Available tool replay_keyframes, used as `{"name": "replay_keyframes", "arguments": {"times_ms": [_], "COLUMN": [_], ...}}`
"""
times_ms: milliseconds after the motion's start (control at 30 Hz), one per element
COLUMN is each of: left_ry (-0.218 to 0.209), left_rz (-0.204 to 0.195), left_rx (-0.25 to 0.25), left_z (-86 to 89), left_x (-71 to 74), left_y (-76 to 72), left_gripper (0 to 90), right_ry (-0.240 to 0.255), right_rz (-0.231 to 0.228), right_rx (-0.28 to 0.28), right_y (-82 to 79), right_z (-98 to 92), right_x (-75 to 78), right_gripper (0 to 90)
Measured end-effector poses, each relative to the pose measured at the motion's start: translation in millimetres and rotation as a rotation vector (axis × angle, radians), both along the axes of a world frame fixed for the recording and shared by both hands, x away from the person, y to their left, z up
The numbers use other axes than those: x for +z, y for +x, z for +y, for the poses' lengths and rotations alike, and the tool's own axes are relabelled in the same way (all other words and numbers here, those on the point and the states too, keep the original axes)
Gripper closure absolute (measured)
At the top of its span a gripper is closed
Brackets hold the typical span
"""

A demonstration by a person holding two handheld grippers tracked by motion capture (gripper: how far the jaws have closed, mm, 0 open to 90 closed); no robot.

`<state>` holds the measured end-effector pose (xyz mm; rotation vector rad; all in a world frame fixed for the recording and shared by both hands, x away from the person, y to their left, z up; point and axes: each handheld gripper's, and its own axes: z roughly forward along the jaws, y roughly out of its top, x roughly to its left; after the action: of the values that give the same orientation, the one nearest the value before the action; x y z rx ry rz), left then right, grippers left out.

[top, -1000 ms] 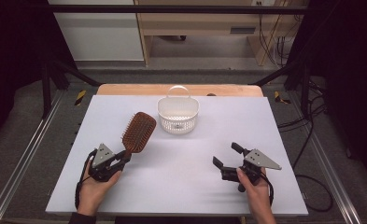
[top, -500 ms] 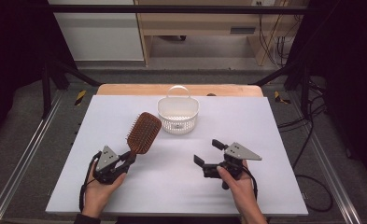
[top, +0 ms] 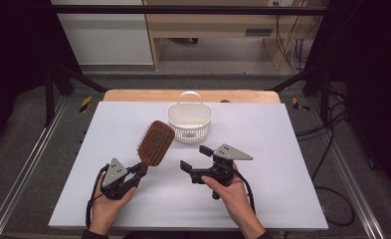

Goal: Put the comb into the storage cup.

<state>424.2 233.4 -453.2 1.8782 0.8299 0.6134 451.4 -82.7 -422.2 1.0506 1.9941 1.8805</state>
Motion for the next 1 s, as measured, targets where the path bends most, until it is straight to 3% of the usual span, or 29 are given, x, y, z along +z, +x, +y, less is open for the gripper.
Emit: {"name": "replay_keyframes", "arguments": {"times_ms": [233,400,1000], "left_ry": [0.002,0.007,-0.005], "left_rz": [-0.014,-0.026,-0.067], "left_rx": [-0.026,-0.047,-0.056], "left_z": [-9.2,-13.0,-15.3], "left_x": [0.8,2.4,6.2], "left_y": [-2.8,-5.0,-10.6], "left_gripper": [72.4,72.4,72.4], "right_ry": [0.018,0.069,0.118], "right_rz": [0.031,0.062,0.114], "right_rx": [0.009,0.032,0.067], "right_y": [7.4,16.0,32.6], "right_z": [13.3,24.8,49.4], "right_x": [6.2,11.5,27.5], "right_gripper": [8.9,10.0,19.4]}}
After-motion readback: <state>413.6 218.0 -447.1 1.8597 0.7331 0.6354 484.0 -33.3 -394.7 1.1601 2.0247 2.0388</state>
